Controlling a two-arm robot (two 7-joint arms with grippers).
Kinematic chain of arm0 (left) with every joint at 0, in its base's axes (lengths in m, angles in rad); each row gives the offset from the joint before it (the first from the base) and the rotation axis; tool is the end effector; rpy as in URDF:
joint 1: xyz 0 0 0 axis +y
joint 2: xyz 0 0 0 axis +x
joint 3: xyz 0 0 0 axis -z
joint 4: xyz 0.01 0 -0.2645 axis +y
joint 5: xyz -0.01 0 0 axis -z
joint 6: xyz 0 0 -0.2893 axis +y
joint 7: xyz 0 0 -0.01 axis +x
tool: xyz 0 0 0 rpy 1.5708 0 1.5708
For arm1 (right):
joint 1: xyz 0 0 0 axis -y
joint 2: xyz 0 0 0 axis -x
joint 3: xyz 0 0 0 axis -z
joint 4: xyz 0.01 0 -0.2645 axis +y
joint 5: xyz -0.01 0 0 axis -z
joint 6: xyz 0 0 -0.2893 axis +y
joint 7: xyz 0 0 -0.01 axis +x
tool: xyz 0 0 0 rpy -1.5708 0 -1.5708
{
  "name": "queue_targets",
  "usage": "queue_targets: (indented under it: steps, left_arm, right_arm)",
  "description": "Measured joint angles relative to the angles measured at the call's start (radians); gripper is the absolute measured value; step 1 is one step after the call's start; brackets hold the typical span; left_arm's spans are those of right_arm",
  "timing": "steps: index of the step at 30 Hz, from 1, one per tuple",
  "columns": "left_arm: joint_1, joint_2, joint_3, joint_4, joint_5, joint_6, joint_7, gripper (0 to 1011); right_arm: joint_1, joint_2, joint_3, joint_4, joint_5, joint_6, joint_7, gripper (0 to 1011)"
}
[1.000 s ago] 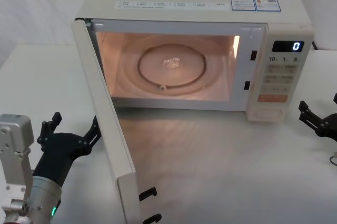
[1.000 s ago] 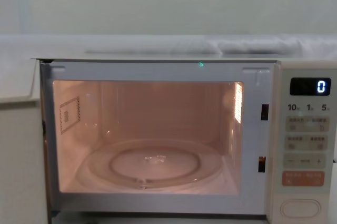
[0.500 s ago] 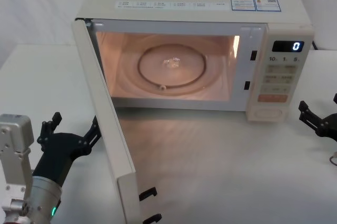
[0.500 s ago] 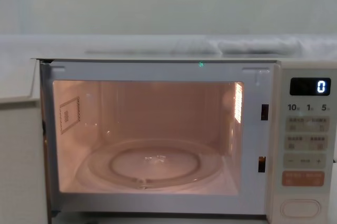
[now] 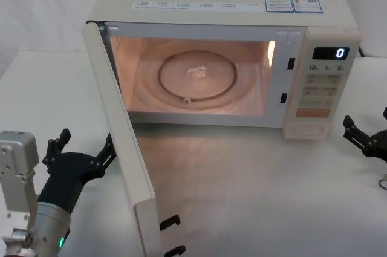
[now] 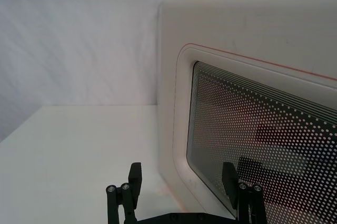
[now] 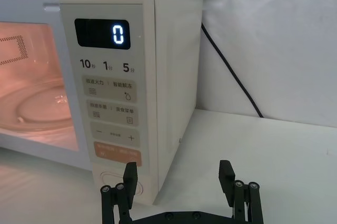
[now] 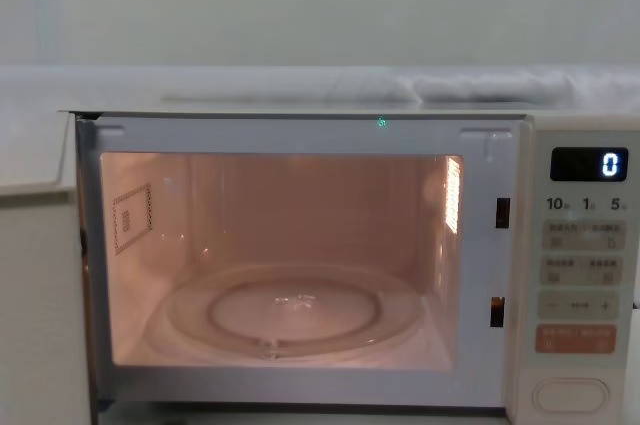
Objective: Press the button to open the microwave door with one hand; close the microwave door with the other hand.
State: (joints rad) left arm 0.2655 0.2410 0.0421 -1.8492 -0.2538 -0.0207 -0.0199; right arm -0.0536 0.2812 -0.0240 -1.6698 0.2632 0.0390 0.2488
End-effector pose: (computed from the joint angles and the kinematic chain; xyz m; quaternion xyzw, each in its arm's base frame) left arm 0.2401 0.0335 -0.2613 -0.0173 0.0064 0.6616 0.7496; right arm 0.2956 -0.0608 -0.2539 -0.0076 -0.0036 -0.5940 0.8044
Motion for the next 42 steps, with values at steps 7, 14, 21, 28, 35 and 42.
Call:
queue_targets:
  steps: [7,14,21,28,35,42]
  left_arm:
    - [0.000,0.000,0.000,0.000,0.000,0.000,0.000,993]
    - [0.000,0.000,0.000,0.000,0.000,0.000,0.000,840]
    - [0.000,0.000,0.000,0.000,0.000,0.000,0.000,633]
    - [0.000,0.000,0.000,0.000,0.000,0.000,0.000,383]
    - [0.000,0.000,0.000,0.000,0.000,0.000,0.000,158]
    - [0.000,0.000,0.000,0.000,0.000,0.000,0.000,0]
  right_arm:
    - [0.000,0.000,0.000,0.000,0.000,0.000,0.000,1002]
    - [0.000,0.000,0.000,0.000,0.000,0.000,0.000,1002]
    - [0.000,0.000,0.000,0.000,0.000,0.000,0.000,1002]
    - [0.000,0.000,0.000,0.000,0.000,0.000,0.000,1002]
    - [0.000,0.000,0.000,0.000,0.000,0.000,0.000,1002]
    - [0.000,0.000,0.000,0.000,0.000,0.000,0.000,1002]
